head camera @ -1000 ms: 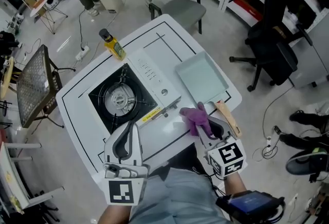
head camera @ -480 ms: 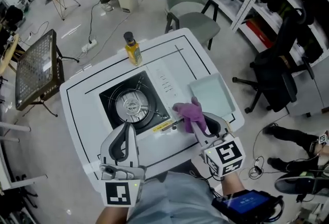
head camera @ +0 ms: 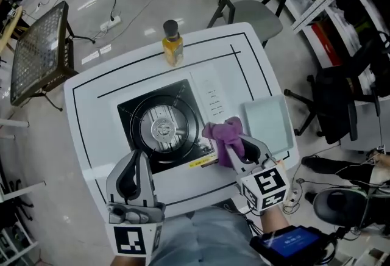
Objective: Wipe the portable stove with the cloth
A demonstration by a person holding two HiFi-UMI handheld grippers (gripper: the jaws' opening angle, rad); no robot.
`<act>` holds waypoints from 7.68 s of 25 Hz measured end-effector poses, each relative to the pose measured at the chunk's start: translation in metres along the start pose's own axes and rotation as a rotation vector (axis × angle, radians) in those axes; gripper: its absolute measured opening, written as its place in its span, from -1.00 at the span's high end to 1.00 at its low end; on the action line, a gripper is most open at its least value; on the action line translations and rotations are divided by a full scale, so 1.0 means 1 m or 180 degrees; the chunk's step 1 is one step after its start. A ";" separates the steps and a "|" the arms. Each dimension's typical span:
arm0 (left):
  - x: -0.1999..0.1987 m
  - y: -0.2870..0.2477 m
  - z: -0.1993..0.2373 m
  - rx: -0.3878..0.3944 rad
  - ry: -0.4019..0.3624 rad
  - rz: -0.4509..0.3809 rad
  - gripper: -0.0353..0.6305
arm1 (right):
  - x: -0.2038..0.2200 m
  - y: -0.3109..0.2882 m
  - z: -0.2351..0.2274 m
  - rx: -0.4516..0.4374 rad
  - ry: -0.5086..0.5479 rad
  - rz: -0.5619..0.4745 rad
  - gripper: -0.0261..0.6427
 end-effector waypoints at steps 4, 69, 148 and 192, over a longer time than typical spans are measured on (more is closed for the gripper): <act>0.013 -0.010 0.012 -0.0078 0.0050 0.0113 0.84 | -0.009 -0.022 -0.008 -0.0027 0.0013 0.0034 0.61; 0.002 -0.002 0.040 -0.1222 -0.0377 0.0609 0.84 | -0.168 -0.139 -0.063 -0.0338 0.0516 -0.0940 0.61; 0.049 0.141 0.248 -0.1674 0.0459 0.0226 0.84 | -0.104 -0.251 0.164 -0.1626 0.2776 0.1221 0.61; 0.005 0.316 0.322 -0.2402 0.0279 0.0038 0.84 | -0.120 -0.281 0.359 -0.1936 0.3243 0.0700 0.61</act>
Point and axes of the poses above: the fingertips, and each gripper's own axes: y backward along the fingers, z to its left, x out of its underside, the point moved 2 cm from there along y, backward along the fingers, and after that the axes turned 12 degrees about -z, right-handed, at the moved point
